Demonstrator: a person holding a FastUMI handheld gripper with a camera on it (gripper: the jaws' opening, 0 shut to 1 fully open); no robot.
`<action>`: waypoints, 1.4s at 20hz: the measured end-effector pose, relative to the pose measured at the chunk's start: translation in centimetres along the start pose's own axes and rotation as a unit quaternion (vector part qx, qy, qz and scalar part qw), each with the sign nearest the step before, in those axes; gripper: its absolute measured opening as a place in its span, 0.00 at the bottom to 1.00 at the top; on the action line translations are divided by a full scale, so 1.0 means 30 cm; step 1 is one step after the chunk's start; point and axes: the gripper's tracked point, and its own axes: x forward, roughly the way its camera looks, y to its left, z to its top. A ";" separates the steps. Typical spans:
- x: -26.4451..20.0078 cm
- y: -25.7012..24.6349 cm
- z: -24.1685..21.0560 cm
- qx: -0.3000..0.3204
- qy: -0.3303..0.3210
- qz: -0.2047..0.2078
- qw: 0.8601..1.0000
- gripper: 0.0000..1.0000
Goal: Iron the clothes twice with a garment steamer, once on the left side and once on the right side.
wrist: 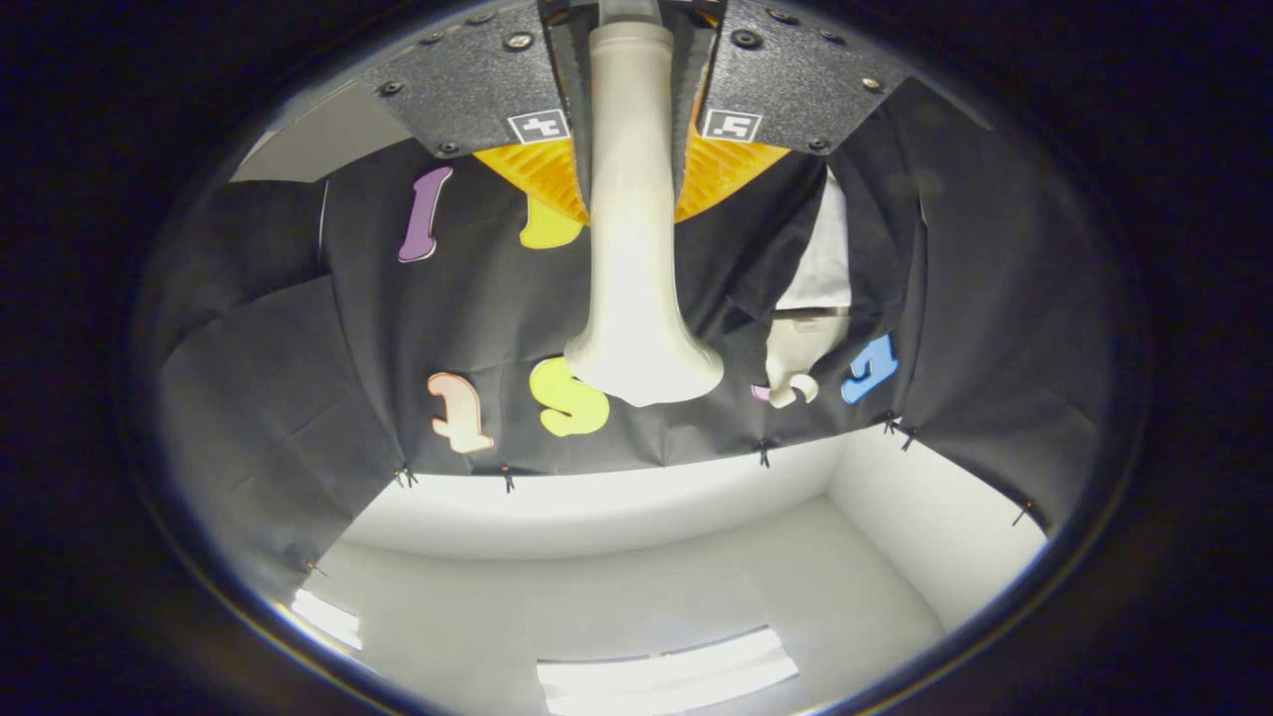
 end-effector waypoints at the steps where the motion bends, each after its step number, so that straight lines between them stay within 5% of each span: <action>1: 0.011 0.025 0.007 0.000 -0.004 -0.003 1.000 0.35; 9: 0.076 0.176 0.029 -0.054 -0.020 -0.011 0.998 0.35; 28: -0.072 0.199 -0.314 -0.081 0.078 -0.050 0.992 0.35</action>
